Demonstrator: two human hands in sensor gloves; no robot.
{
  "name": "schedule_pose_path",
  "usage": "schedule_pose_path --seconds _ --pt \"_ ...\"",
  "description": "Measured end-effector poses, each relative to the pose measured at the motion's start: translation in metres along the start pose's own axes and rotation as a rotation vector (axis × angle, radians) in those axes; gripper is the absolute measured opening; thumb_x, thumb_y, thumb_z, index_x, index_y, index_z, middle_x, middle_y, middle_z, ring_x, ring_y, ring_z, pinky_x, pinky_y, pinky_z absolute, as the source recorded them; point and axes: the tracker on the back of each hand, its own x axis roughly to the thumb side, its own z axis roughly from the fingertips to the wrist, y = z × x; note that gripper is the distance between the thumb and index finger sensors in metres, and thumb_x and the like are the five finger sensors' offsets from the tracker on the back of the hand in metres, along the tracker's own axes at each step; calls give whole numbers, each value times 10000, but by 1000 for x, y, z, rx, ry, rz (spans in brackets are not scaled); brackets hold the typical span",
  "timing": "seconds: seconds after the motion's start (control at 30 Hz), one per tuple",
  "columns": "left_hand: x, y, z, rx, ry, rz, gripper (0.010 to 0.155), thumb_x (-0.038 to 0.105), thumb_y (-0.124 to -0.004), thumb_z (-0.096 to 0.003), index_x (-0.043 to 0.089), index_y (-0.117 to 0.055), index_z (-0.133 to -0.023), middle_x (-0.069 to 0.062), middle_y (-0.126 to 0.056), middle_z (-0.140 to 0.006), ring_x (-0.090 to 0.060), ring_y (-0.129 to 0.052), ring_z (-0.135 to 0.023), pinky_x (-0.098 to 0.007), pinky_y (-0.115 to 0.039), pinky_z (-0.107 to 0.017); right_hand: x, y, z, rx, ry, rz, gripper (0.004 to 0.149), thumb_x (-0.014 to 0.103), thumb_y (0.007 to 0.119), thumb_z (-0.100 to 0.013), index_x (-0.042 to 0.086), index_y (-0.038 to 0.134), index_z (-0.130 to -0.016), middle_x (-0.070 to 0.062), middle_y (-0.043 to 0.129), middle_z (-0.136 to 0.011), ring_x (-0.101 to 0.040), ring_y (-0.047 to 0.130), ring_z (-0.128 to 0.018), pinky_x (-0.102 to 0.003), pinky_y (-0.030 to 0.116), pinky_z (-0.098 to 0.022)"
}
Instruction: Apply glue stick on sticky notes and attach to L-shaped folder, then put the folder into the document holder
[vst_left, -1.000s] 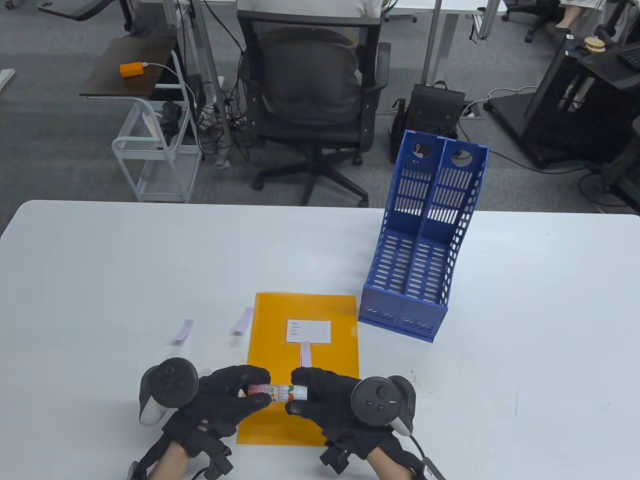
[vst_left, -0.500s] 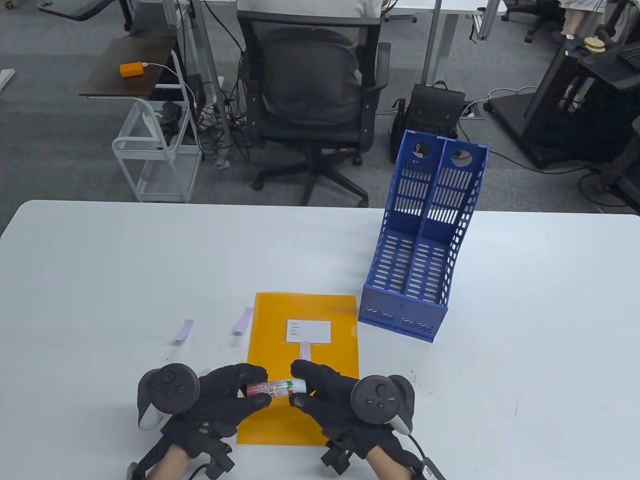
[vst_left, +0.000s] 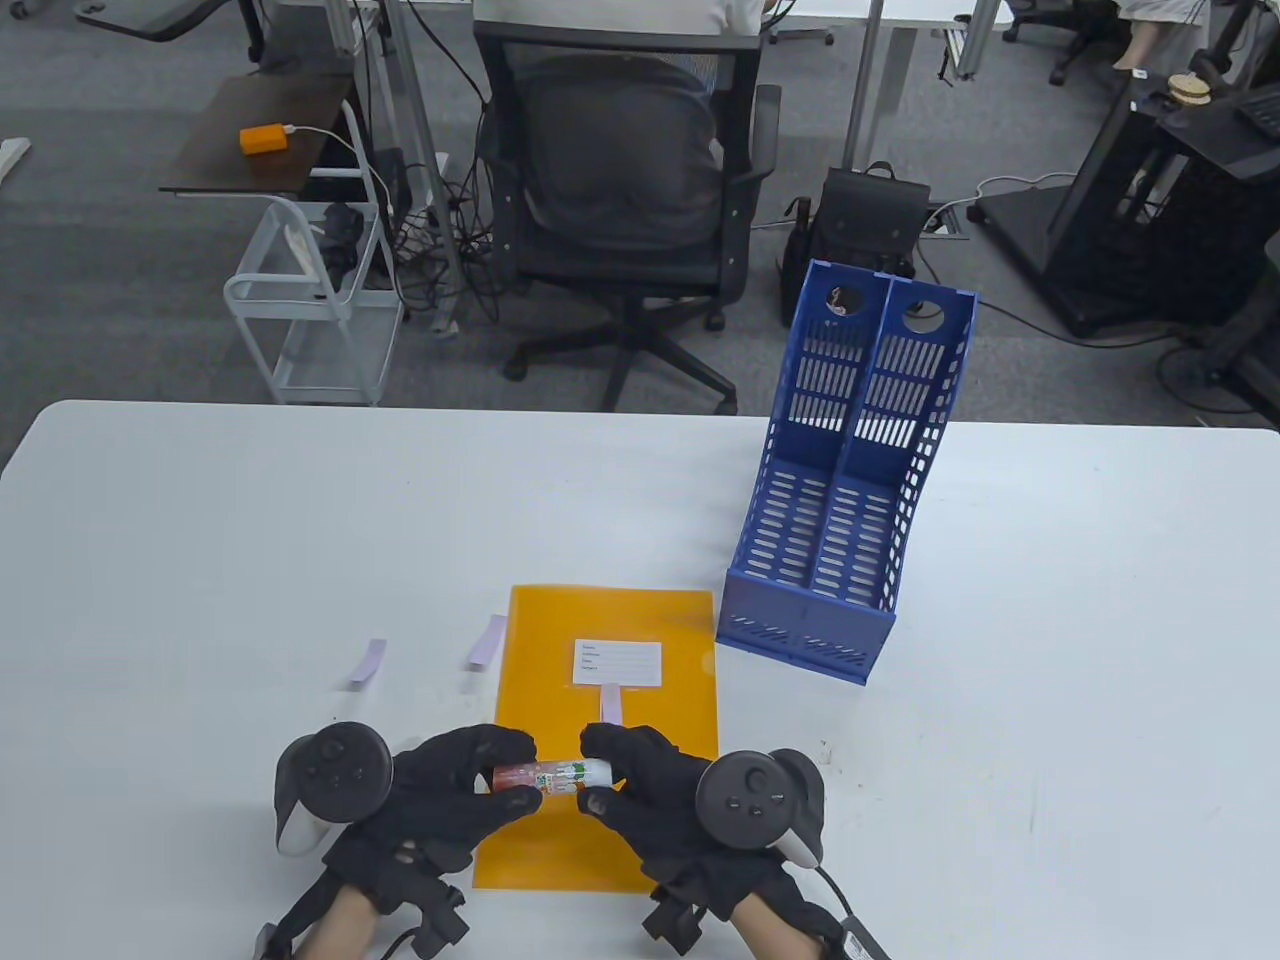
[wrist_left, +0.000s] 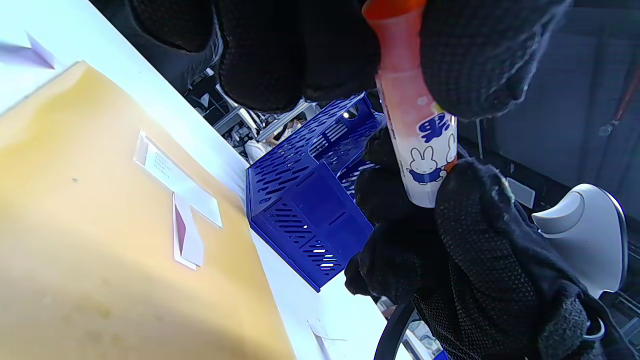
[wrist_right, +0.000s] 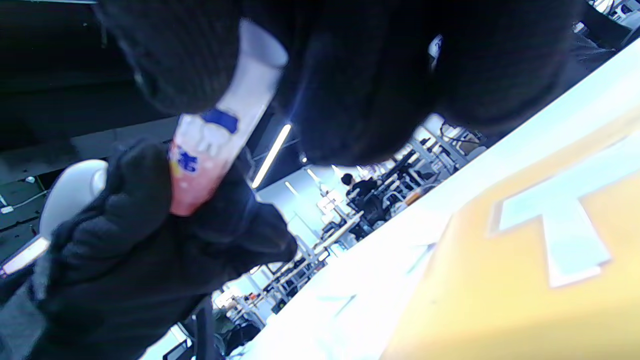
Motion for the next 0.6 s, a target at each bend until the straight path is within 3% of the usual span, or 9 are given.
schedule_pose_path --seconds 0.07,0.13,0.2,0.27,0.4,0.47,0.5,0.53,0.6 --pt "2 0 0 -14 -32 7 555 504 -892 -410 236 -756 -877 2 -932 -728 -247 -888 -803 -615 -628 -705 -3 -1 1 3 38 19 676 523 566 -476 -12 897 -726 -108 981 -460 -189 1033 -207 -452 885 -236" --pt "3 -1 0 -20 -26 21 554 510 -890 -412 229 -766 -873 -1 -944 -716 -249 -904 -786 -614 -638 -699 -6 -1 2 -49 59 -62 705 541 540 -479 -8 966 -601 -111 1003 -340 -206 1027 -111 -465 881 -176" --pt "2 -2 -1 -20 -16 16 556 507 -887 -416 216 -763 -873 -8 -948 -707 -253 -915 -769 -614 -645 -692 -9 -2 3 -74 81 -93 696 563 639 -462 -30 934 -678 -150 1001 -430 -243 1033 -182 -492 869 -219" --pt "0 -2 -1 -11 12 -10 556 504 -881 -422 196 -765 -870 -21 -949 -698 -256 -918 -757 -612 -646 -690 -10 -4 2 -38 45 -56 684 513 779 -439 38 737 -930 -161 919 -679 -240 1015 -319 -498 858 -306" --pt "-2 -1 -1 -13 5 -3 552 499 -890 -415 219 -763 -873 -10 -944 -715 -256 -918 -775 -611 -645 -693 -9 -2 1 8 22 -78 632 412 850 -427 50 758 -936 -202 841 -789 -225 990 -384 -495 849 -356" --pt "-3 0 -1 -14 0 -5 552 502 -894 -410 218 -773 -867 -10 -952 -707 -251 -927 -772 -606 -652 -692 -7 0 0 37 37 -64 631 420 791 -445 -25 776 -891 -217 879 -715 -242 999 -340 -506 850 -322" --pt "-3 0 -1 -20 -6 -1 549 501 -898 -407 225 -776 -866 -6 -953 -710 -249 -928 -776 -606 -652 -692 -6 0 -1 48 43 -30 641 461 723 -458 -51 820 -831 -187 930 -608 -230 1015 -282 -491 861 -285" --pt "-3 0 -1 -38 -21 11 549 504 -898 -407 234 -775 -868 1 -952 -718 -247 -925 -785 -608 -651 -694 -7 1 0 31 55 17 671 517 590 -484 -25 918 -706 -145 982 -461 -207 1029 -199 -466 877 -229" --pt "-3 -1 -2 -45 -16 27 548 502 -899 -410 226 -778 -867 -5 -954 -714 -254 -928 -779 -611 -652 -690 -7 2 2 -53 47 19 694 526 553 -485 -13 977 -594 -142 1005 -354 -213 1029 -114 -469 880 -175"
